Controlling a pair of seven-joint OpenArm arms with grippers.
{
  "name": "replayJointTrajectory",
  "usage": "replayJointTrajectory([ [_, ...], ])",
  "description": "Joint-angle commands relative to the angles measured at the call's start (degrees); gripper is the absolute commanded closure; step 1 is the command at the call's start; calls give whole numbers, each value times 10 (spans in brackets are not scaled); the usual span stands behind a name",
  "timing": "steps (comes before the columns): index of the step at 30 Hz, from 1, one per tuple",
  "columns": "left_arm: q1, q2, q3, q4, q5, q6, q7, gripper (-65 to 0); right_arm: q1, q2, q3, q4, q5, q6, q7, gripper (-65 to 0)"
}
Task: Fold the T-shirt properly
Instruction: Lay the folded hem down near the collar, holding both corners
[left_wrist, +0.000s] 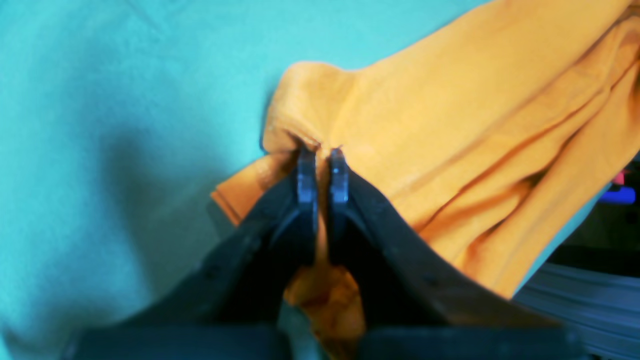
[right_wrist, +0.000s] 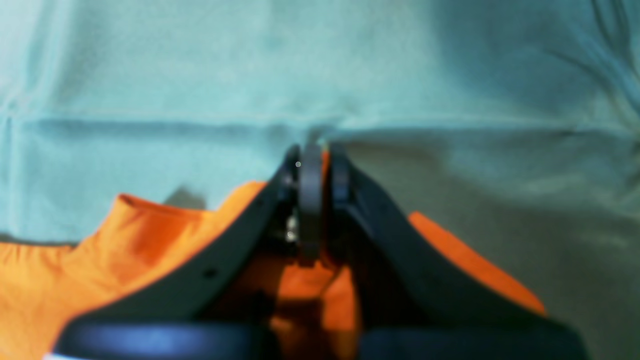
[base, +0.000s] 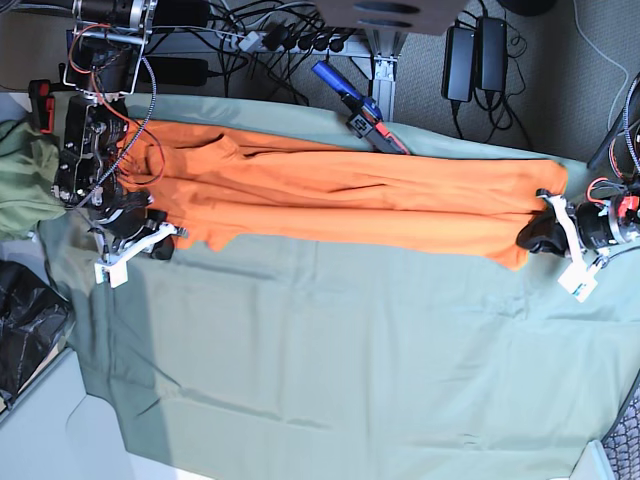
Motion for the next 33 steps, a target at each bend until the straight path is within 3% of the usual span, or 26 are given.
replayJointTrajectory([
  [1,-8,-11,-5,9,-6,-5,-10,0,4,9,2,13,5,47,-22,0],
  [7,-7,-11,-5,9,-6,-5,-10,0,-14,9,40,79,35,47,-68,0],
  [15,-7,-11,-5,9,-6,-5,-7,0,-112,12,119,188,52,47,-68,0],
  [29,-3,-18,-5,18,-20,-5,12,-5,-265,10,189,275,69,47,-63,0],
  [30,-2,-20,-5,18,-20,-5,12,-76,-271,10,189,275,69,47,-63,-40],
  [33,-1,-28,-5,18,-33,-5,12,-303,-282,10,189,275,68,47,-63,-382],
])
